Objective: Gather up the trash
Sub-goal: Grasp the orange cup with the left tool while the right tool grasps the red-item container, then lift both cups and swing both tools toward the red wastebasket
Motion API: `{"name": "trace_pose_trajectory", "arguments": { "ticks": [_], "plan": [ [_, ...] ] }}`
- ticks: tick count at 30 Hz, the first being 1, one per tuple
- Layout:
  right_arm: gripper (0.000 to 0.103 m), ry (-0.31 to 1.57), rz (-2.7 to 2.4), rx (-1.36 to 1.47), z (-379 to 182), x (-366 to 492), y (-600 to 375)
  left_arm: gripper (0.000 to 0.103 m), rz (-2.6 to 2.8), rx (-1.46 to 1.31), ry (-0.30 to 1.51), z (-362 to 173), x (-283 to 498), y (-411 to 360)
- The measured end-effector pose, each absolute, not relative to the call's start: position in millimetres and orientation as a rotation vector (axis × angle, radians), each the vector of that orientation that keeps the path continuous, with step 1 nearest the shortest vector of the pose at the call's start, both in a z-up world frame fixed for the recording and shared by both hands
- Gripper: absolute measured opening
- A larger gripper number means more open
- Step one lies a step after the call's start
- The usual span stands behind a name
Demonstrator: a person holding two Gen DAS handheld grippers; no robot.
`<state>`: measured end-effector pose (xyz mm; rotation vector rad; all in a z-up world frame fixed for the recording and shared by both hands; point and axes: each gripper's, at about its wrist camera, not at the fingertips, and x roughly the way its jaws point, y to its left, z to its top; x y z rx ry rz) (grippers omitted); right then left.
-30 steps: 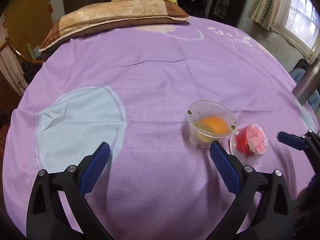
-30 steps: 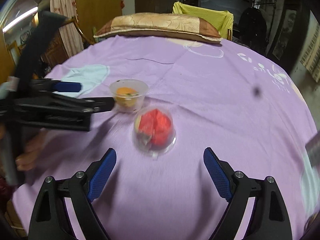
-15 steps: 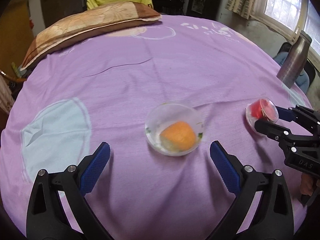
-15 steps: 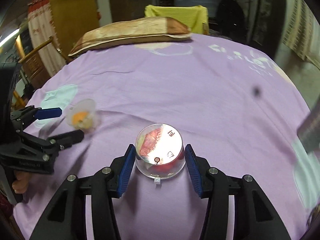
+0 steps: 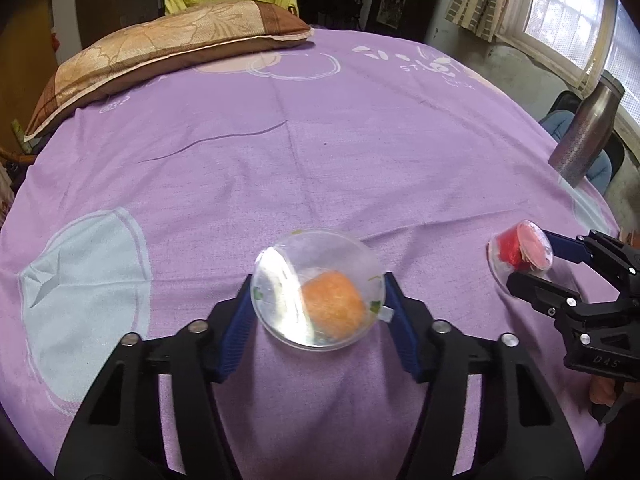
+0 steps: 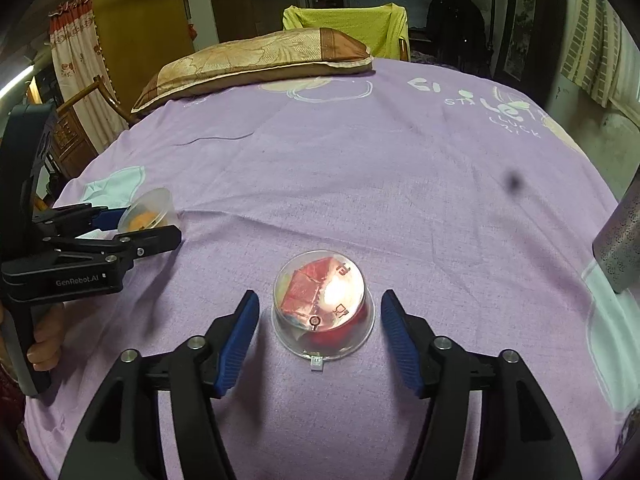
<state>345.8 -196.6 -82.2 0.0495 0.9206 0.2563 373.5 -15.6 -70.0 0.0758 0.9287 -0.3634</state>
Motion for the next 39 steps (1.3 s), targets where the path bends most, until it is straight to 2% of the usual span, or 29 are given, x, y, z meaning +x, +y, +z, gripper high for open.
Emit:
{"name": "trace_pose_trajectory", "arguments": {
  "ticks": [4,6,20,39],
  "plan": [
    [0.065,0.927,0.253,0.04,-84,348,-195,0.057,-0.362,0.084,0.917,-68,369,-17],
    [0.052,0.925,0.264,0.052,-84,348,-197,0.057,-0.36,0.088,0.902,-66,366,-18],
    [0.051,0.817,0.236,0.099,-52,310,-211,0.057,-0.369,0.162,0.731,-30,307,-42],
    [0.051,0.61,0.124,0.116,16,178,-275,0.057,-0.466,0.184,0.551,24,201,-98]
  ]
}}
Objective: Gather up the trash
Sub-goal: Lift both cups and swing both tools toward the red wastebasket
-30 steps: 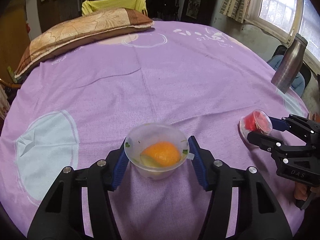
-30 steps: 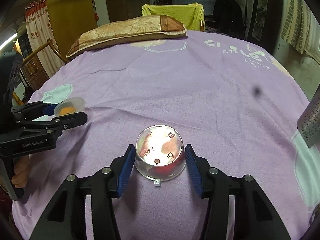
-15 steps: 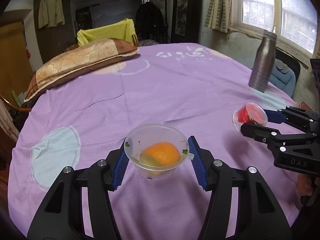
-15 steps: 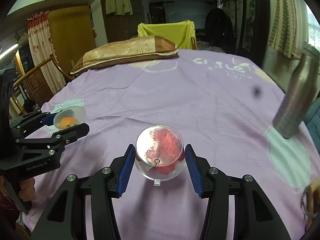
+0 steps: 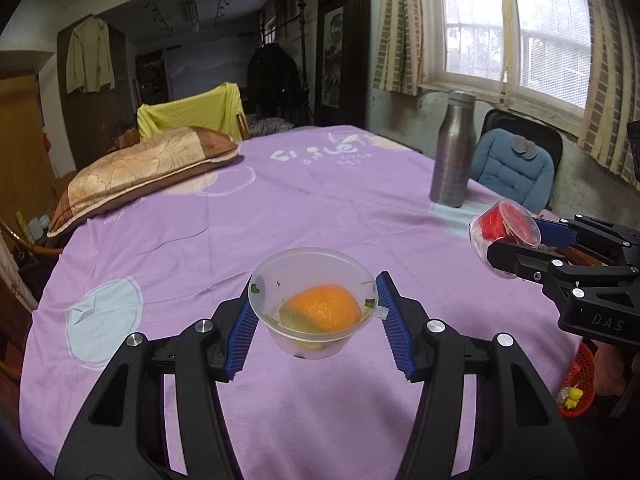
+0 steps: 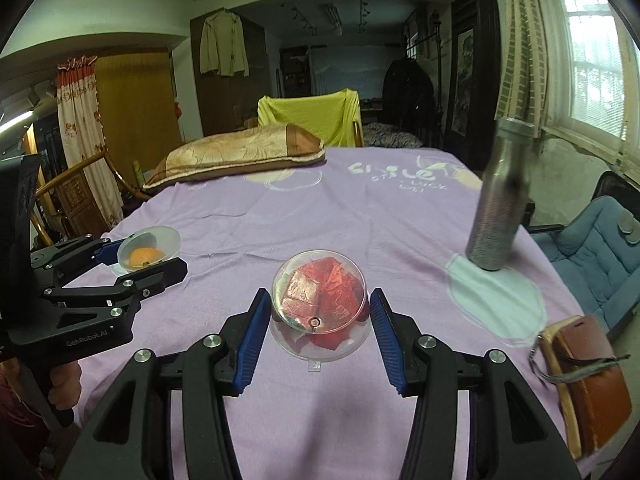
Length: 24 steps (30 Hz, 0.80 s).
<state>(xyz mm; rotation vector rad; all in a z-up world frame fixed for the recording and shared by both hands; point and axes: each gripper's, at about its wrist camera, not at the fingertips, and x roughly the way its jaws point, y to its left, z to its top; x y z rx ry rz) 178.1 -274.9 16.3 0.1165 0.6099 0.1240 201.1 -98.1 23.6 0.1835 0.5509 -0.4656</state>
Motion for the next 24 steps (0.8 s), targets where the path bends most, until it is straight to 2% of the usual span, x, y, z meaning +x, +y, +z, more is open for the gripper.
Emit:
{"name": "trace_pose_trajectory", "arguments": {
  "ticks": [24],
  "plan": [
    [0.051,0.36,-0.141,0.136,62,-38,-377,0.057,-0.756,0.27,0.345,74,45,-221]
  ]
}}
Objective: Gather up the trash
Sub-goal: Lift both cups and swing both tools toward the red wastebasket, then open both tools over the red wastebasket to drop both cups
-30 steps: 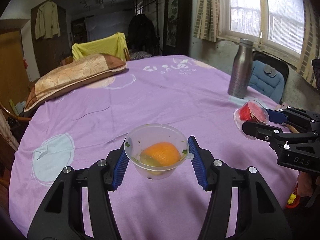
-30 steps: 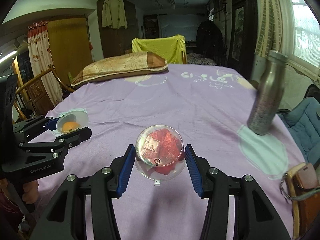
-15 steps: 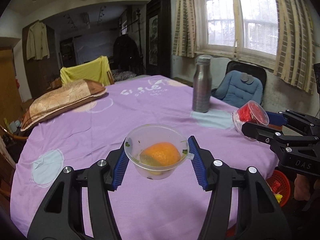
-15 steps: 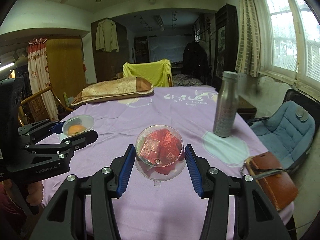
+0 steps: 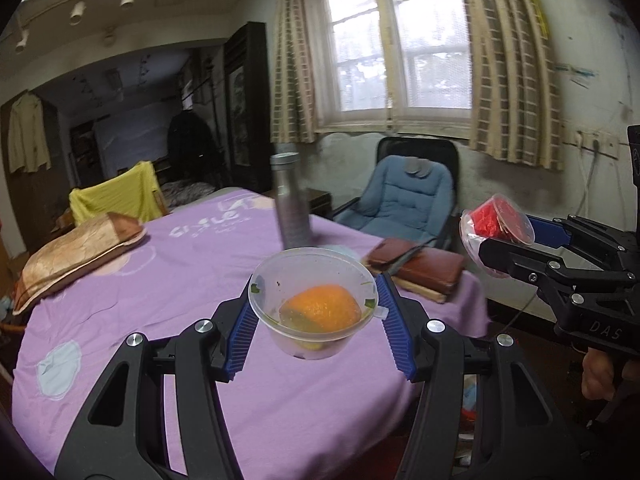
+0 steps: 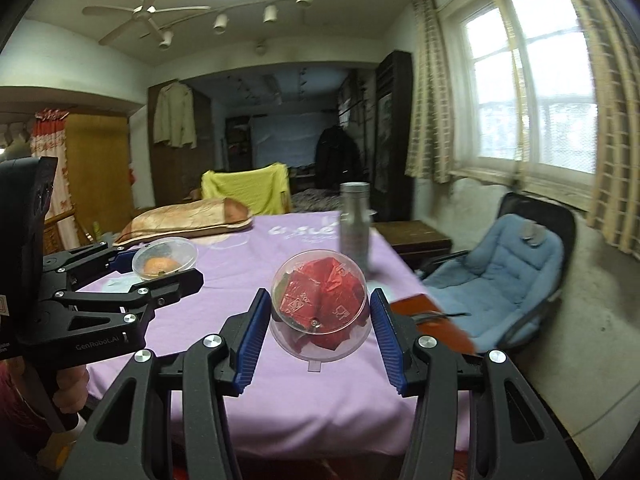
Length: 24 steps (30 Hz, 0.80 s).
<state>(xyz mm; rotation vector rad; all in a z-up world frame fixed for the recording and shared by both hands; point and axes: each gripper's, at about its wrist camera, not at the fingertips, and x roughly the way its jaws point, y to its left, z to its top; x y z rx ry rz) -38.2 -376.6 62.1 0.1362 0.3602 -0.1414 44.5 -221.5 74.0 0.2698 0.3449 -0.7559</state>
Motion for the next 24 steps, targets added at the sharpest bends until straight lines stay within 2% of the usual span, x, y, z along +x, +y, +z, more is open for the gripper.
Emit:
{"name": "trace_pose_trajectory", "arguments": {
  "ticks": [12,24],
  "plan": [
    [0.051,0.367,-0.357,0.227,27,-129,-463,0.057,-1.01,0.326,0.422,46,-10,-334],
    [0.051,0.572,-0.504,0.434,-78,-160,-540,0.057,-1.209,0.494,0.689,-57,-19,-442]
  ]
}}
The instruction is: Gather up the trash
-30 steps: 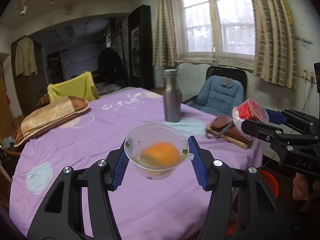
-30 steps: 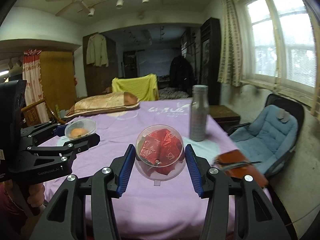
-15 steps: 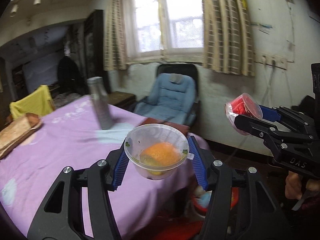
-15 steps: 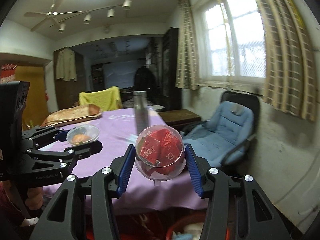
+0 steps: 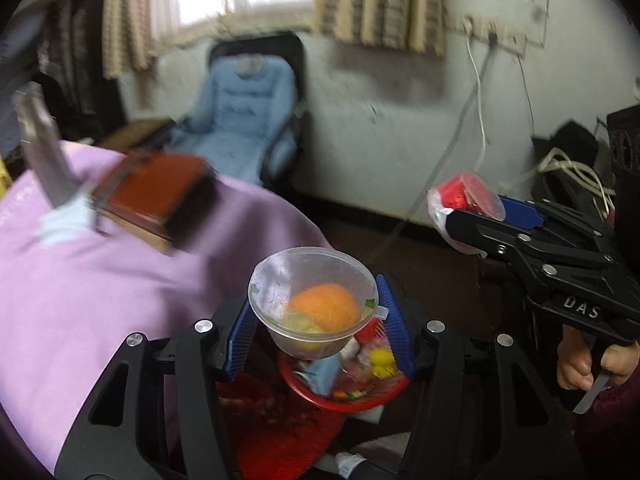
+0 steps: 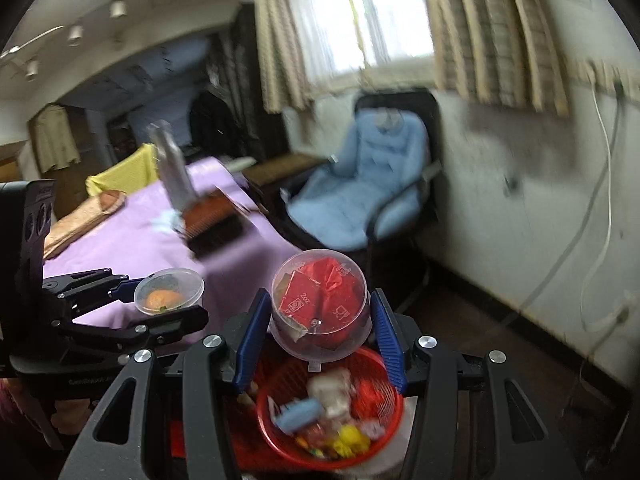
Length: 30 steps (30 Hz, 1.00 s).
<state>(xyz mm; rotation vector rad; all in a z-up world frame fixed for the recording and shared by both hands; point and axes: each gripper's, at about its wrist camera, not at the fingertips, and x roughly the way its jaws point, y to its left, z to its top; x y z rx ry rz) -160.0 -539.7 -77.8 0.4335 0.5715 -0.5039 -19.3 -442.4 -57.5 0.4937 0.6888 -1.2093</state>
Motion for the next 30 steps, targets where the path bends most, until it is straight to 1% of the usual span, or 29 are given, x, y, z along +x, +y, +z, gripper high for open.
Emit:
{"name": "trace_pose_trajectory", "arguments": {
  "ticks": [3,4,5,7,10,12,14,16,17,19,25,28,30],
  "plan": [
    [0.051,0.626,-0.516,0.508,-109,-160,-554,0.058,-1.243,0.542,0.753,-87,-21,-462],
    [0.051,0.645,-0.518,0.533,-120,-159,-559,0.062,-1.244,0.557,0.772,-95,-22,-465],
    [0.051,0.664,-0.522,0.556,-131,-159,-562,0.073,-1.238,0.565,0.783,-101,-22,-467],
    [0.051,0.686,-0.522,0.586,-145,-156,-565,0.083,-1.209,0.57,0.797,-111,-19,-466],
    [0.051,0.713,-0.503,0.615,-162,-151,-566,0.084,-1.195,0.546,0.82,-114,-11,-459],
    [0.051,0.73,-0.487,0.612,-168,-147,-565,0.086,-1.177,0.526,0.822,-112,-7,-457],
    [0.051,0.752,-0.466,0.605,-174,-140,-559,0.091,-1.157,0.5,0.818,-109,-3,-447],
    [0.052,0.785,-0.443,0.602,-181,-133,-554,0.092,-1.134,0.489,0.808,-106,-1,-438],
    [0.061,0.805,-0.43,0.606,-185,-128,-551,0.092,-1.126,0.489,0.806,-106,0,-435],
    [0.069,0.818,-0.423,0.61,-186,-124,-546,0.093,-1.101,0.495,0.796,-105,0,-428],
    [0.07,0.826,-0.431,0.545,-162,-124,-542,0.093,-1.082,0.499,0.807,-107,-5,-416],
    [0.074,0.875,-0.426,0.527,-152,-130,-545,0.093,-1.071,0.515,0.815,-110,-10,-413],
    [0.074,0.917,-0.429,0.5,-148,-136,-546,0.093,-1.064,0.527,0.814,-110,-14,-412]
  ]
}}
